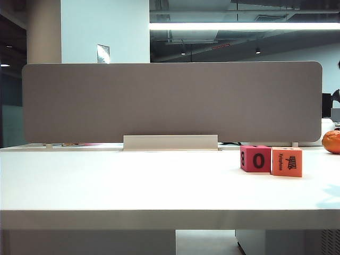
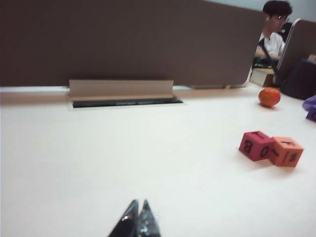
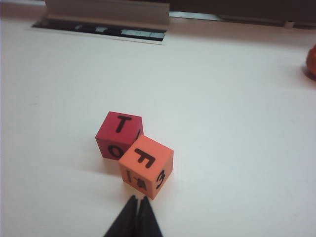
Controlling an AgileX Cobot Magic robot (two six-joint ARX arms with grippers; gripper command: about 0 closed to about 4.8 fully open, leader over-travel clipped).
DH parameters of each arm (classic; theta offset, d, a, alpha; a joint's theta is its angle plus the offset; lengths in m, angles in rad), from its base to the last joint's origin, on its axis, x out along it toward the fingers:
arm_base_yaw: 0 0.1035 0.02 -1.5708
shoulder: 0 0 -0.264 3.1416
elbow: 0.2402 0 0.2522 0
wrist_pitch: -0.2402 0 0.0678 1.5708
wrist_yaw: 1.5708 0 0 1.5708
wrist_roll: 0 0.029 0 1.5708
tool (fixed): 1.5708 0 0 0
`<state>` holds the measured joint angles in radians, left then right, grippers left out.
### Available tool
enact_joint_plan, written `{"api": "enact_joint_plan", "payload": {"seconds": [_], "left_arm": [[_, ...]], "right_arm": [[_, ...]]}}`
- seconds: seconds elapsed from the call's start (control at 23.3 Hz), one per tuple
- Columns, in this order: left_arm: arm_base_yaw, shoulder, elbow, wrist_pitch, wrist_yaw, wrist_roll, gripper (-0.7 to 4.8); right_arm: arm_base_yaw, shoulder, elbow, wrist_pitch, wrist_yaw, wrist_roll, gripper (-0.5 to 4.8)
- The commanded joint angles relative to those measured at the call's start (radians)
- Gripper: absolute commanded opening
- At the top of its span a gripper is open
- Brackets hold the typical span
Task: Stack one letter block on top of another letter block.
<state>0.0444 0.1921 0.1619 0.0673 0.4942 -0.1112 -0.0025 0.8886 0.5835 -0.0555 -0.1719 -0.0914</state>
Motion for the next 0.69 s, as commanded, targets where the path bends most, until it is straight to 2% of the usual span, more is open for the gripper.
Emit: {"api": "enact_joint_plan", "payload": {"seconds": [0.04, 0.13, 0.26, 0.3, 0.34, 0.39, 0.43, 0.69], "left_arm": [[0.0, 0.064, 0.025, 0.037, 0.008, 0.035, -0.06], [0.0, 0.106, 0.038, 0.051, 0.007, 0.036, -0.06], [-0.001, 0.237, 0.078, 0.076, 0.008, 0.036, -0.06], [-0.001, 0.282, 0.089, 0.102, 0.008, 0.036, -0.06], [-0.001, 0.305, 0.095, 0.114, 0.008, 0.036, -0.06], [-0.001, 0.338, 0.11, 0.115, 0.008, 0.036, -0.06], [-0.001, 0.372, 0.125, 0.115, 0.008, 0.036, -0.06], [-0.001, 0.436, 0.138, 0.159, 0.007, 0.037, -0.06]], "right_arm": [[0.0, 0.057, 0.027, 0.041, -0.053, -0.053, 0.69], [0.001, 0.101, 0.037, 0.068, -0.074, -0.067, 1.0], [0.0, 0.217, 0.067, 0.098, -0.085, -0.069, 1.09], [0.0, 0.26, 0.083, 0.098, -0.085, -0.082, 1.26], [0.0, 0.287, 0.094, 0.097, -0.086, -0.092, 1.63], [0.0, 0.332, 0.117, 0.091, -0.086, -0.093, 2.61], [0.001, 0.371, 0.139, 0.087, -0.097, -0.093, 3.3], [0.002, 0.496, 0.203, 0.085, -0.093, -0.093, 4.64]]}}
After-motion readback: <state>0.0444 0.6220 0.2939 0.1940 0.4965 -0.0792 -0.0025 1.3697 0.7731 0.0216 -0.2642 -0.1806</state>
